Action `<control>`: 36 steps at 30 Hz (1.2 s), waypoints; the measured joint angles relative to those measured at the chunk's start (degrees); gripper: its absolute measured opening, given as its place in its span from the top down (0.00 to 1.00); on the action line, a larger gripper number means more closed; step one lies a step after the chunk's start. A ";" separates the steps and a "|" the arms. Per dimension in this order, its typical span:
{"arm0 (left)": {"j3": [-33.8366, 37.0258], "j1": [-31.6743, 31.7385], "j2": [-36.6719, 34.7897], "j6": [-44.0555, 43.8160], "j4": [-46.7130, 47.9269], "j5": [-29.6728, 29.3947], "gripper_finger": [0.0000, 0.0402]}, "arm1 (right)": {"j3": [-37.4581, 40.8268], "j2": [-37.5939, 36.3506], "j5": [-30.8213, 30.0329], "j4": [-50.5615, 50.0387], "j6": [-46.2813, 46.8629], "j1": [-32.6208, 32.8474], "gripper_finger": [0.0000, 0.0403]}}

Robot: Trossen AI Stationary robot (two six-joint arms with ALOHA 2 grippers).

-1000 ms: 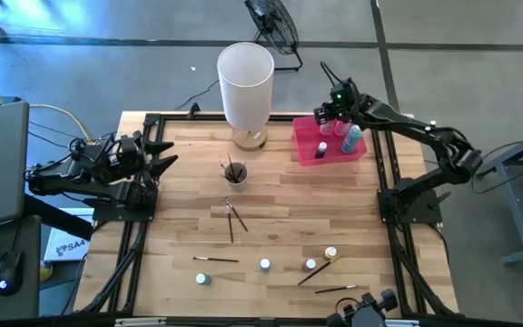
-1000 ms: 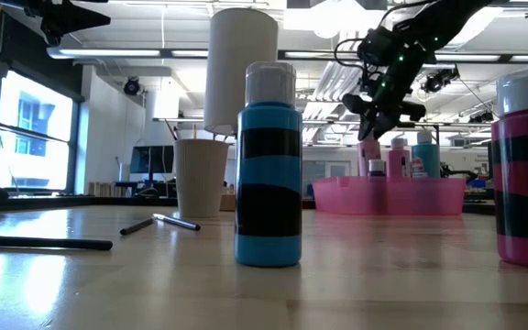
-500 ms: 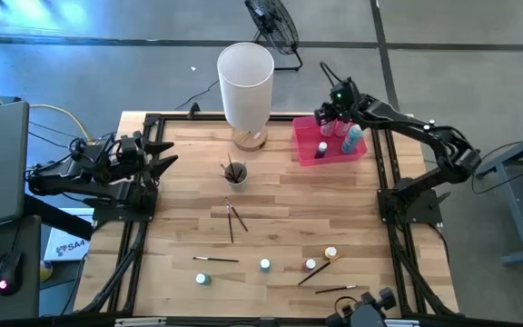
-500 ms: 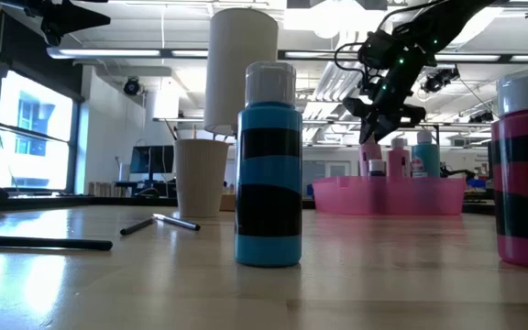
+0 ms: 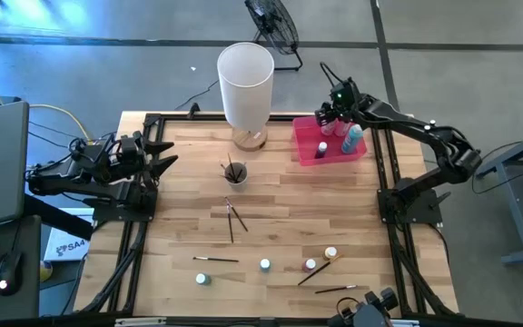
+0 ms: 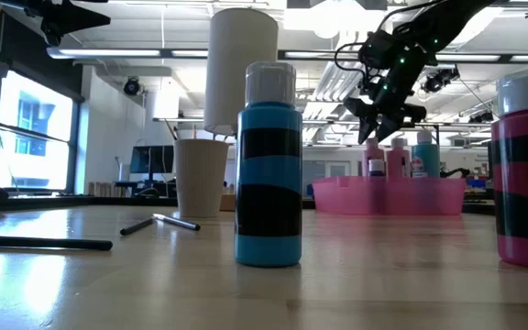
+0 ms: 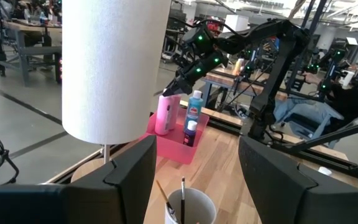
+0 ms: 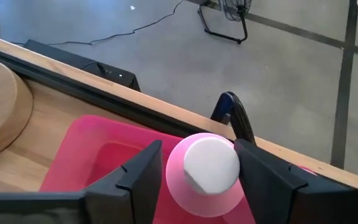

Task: Pick & Place Paint Supplies
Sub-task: Put the big pink paint bottle into the pink bin, then put the small yellow paint bottle into the pink bin

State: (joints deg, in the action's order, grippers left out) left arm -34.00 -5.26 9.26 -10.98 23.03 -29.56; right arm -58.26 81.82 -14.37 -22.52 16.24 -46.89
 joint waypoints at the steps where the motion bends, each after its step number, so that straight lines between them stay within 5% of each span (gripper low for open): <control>1: 0.00 -0.01 0.00 0.00 0.02 0.00 0.45 | 0.00 -0.34 0.32 -0.03 -0.02 0.00 0.52; 16: 0.00 -0.01 0.00 0.20 0.02 -0.05 0.45 | 0.00 -9.27 0.33 0.24 -4.92 0.06 0.54; 19: 0.00 0.00 -0.01 0.20 0.02 -0.06 0.45 | 0.00 -11.75 6.74 0.35 -4.22 1.09 0.55; 27: 0.00 -0.01 -0.02 0.20 0.04 -0.07 0.45 | 0.00 -20.38 36.48 4.93 -3.94 6.66 0.65; 36: 0.00 -0.01 -0.02 0.17 0.04 0.50 0.45 | 0.00 -25.37 44.21 13.16 -2.36 17.41 0.93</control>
State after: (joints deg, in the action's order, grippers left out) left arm -34.00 -5.28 9.24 -10.81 23.07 -29.06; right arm -58.26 56.45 29.84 -9.36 13.89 -29.48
